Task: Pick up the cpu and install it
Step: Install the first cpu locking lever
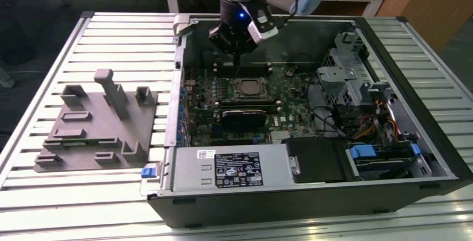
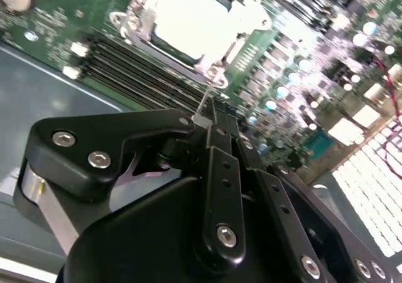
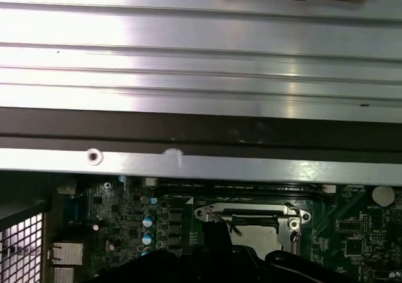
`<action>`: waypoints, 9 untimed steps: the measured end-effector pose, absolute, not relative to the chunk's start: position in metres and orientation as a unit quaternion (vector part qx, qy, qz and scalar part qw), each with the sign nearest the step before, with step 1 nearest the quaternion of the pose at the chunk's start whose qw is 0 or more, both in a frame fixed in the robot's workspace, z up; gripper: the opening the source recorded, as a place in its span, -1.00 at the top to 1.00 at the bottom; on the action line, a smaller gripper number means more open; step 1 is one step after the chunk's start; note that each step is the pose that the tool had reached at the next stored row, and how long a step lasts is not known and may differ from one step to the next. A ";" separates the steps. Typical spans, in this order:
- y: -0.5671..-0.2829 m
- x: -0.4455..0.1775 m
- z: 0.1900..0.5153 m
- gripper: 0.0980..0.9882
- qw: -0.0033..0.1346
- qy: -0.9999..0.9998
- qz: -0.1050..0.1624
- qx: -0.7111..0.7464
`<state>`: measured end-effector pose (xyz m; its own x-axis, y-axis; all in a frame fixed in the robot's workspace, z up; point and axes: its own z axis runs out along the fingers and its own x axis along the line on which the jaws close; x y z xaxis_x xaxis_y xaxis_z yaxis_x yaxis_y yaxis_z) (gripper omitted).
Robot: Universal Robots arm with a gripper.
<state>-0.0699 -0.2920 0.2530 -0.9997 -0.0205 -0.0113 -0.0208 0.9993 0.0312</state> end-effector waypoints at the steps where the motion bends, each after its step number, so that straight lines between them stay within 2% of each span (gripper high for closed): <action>1: -0.292 -0.067 0.253 0.98 0.005 1.000 0.016 -0.010; 4: -0.292 -0.066 0.252 0.98 0.005 1.000 0.016 -0.010; 9: -0.292 -0.065 0.250 0.98 0.006 0.999 0.032 -0.010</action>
<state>-0.0646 -0.2921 0.2503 -0.9997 -0.0201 -0.0122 -0.0209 0.9977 0.0647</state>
